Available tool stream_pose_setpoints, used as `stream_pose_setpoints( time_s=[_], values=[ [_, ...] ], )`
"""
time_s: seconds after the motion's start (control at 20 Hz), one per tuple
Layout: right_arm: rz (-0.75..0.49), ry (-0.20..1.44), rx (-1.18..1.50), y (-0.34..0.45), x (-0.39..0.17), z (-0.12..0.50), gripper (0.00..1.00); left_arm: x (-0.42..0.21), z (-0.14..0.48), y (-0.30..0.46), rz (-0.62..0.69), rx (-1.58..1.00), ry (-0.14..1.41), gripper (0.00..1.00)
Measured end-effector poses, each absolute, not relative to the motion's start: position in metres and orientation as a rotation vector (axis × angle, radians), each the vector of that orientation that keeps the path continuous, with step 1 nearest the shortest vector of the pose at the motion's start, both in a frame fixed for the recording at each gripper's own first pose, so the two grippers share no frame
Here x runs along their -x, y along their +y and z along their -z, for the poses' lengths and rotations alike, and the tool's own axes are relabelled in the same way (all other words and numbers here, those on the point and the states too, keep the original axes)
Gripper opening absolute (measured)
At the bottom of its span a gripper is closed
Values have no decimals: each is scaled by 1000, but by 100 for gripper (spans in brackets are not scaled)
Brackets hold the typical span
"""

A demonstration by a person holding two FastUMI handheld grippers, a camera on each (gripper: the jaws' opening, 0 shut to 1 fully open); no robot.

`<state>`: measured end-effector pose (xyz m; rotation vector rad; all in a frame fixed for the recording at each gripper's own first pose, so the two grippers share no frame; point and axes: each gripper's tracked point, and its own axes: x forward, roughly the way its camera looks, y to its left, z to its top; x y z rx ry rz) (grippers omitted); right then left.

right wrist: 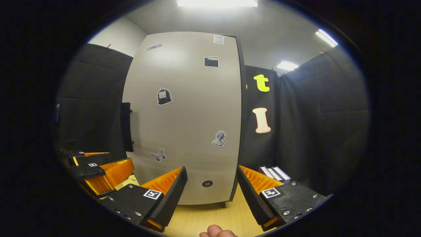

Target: Open the cabinet door with the right hand, grasp the bottle in the cabinet with the left hand and place it on the coaster, then close the cabinet door with the right hand.

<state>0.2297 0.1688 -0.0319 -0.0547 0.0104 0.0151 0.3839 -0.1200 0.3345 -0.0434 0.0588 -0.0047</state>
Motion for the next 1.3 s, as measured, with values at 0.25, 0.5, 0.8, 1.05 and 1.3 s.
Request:
stream_pose_setpoints(
  time_s=[0.25,0.5,0.8,1.05,1.3],
  values=[
    [-12,15,18,168,-239,34,94,-388,-341,-123,13,19,43,89],
    [-15,21,16,169,-243,35,94,-386,-348,-129,20,-3,23,90],
    [-9,24,16,164,-237,38,94,-380,-350,-135,34,1,10,89],
    [2,31,6,160,-231,41,94,-377,-348,-141,42,-14,9,89],
    [10,24,19,154,-230,40,94,-370,-357,-148,67,-20,-20,89]
  ],
)
